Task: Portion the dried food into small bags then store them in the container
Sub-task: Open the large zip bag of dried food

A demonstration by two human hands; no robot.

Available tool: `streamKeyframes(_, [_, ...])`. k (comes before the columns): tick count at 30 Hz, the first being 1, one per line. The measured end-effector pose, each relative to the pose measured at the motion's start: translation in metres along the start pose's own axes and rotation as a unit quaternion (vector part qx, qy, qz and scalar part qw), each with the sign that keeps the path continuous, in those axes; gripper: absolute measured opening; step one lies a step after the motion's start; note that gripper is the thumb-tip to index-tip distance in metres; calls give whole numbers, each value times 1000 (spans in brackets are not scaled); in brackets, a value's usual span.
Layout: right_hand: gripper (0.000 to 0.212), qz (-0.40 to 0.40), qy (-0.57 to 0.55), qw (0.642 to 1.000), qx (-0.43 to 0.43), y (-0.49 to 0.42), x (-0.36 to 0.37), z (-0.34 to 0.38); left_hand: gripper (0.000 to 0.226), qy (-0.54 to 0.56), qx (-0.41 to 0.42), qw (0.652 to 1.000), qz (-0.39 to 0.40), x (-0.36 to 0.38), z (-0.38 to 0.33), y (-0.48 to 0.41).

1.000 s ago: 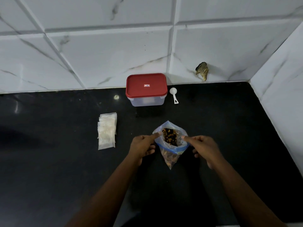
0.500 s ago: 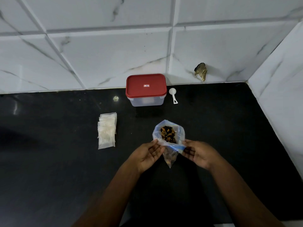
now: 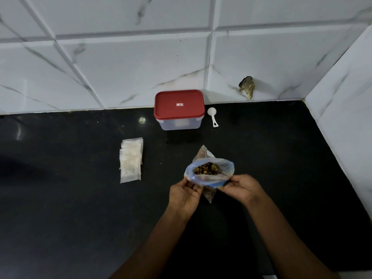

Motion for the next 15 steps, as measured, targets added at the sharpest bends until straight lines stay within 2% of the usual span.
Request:
streamKeyframes(3, [35, -2, 15, 1000, -13, -1, 3, -8, 34, -40, 19, 999, -32, -2, 0, -9])
streamKeyframes(7, [38, 10, 71, 995, -70, -6, 2, -13, 28, -184, 78, 975, -99, -5, -7, -15])
streamKeyframes(10, [23, -11, 205, 969, -137, -5, 1, -7, 25, -335, 142, 922, -128, -9, -16, -16])
streamKeyframes(12, [19, -32, 295, 935, -192, -8, 0, -3, 22, -412, 196, 879, -139, -11, -23, -17])
streamKeyframes(15, [23, -53, 390, 874, -286, -10, 0, -1, 26, -494, 292, 808, -133, -4, -35, -13])
Point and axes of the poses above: each hand's wrist, its own y-axis away from the middle knuckle, its own x-axis out of the palm, z = x × y, the point moved 1 cm from there along -y, towards the middle knuckle, and after that the axes turned 11 degrees about -x, right-handed, at the moved point
